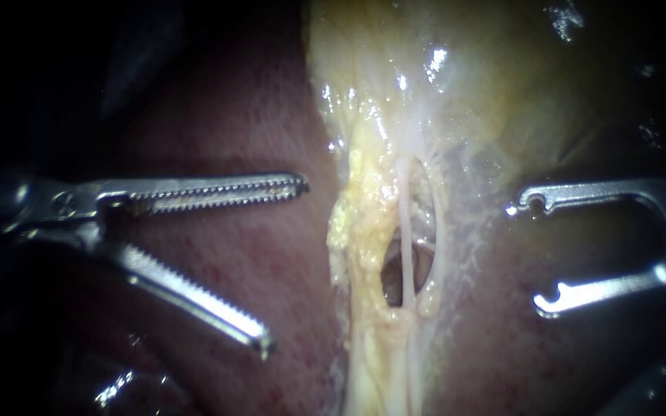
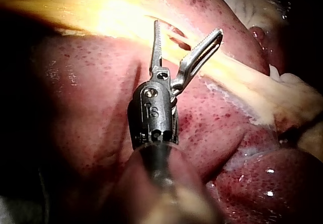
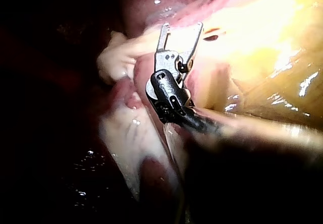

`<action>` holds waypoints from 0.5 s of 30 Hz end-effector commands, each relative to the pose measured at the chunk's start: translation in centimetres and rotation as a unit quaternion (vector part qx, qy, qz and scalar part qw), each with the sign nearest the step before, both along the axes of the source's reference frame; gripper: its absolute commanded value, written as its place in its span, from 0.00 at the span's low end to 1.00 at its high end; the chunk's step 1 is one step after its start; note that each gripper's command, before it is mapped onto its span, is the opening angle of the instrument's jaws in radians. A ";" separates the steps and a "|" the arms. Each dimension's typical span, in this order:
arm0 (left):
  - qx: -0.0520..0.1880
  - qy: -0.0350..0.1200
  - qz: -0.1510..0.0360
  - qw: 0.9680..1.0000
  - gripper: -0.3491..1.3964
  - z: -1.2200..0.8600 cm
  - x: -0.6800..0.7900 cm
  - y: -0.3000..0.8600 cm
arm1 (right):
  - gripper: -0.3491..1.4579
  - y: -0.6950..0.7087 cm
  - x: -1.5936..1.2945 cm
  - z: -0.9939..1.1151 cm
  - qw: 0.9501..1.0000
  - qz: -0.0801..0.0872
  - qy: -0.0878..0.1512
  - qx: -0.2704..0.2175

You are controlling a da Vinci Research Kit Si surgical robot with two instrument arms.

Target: Grabbing gallbladder

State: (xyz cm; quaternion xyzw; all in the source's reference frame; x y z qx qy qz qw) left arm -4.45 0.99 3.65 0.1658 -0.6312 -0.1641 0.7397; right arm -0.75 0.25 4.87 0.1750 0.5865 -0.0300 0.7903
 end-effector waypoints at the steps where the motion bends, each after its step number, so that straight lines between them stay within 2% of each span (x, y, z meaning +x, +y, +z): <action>1: 0.000 0.000 0.001 1.000 0.71 0.00 0.00 0.00 | 0.48 0.00 0.00 0.00 1.000 0.000 0.000 0.000; 11: -0.003 -0.001 0.001 1.000 0.71 0.00 0.01 0.00 | 0.48 -0.01 0.00 0.00 1.000 0.000 0.000 0.000; 13: 0.012 0.000 -0.001 1.000 0.71 0.01 -0.02 0.02 | 0.48 -0.01 0.00 0.00 1.000 0.000 0.000 0.000; 15: 0.023 0.009 -0.006 1.000 0.71 0.04 -0.04 0.04 | 0.48 -0.01 0.00 0.00 1.000 0.000 0.000 0.000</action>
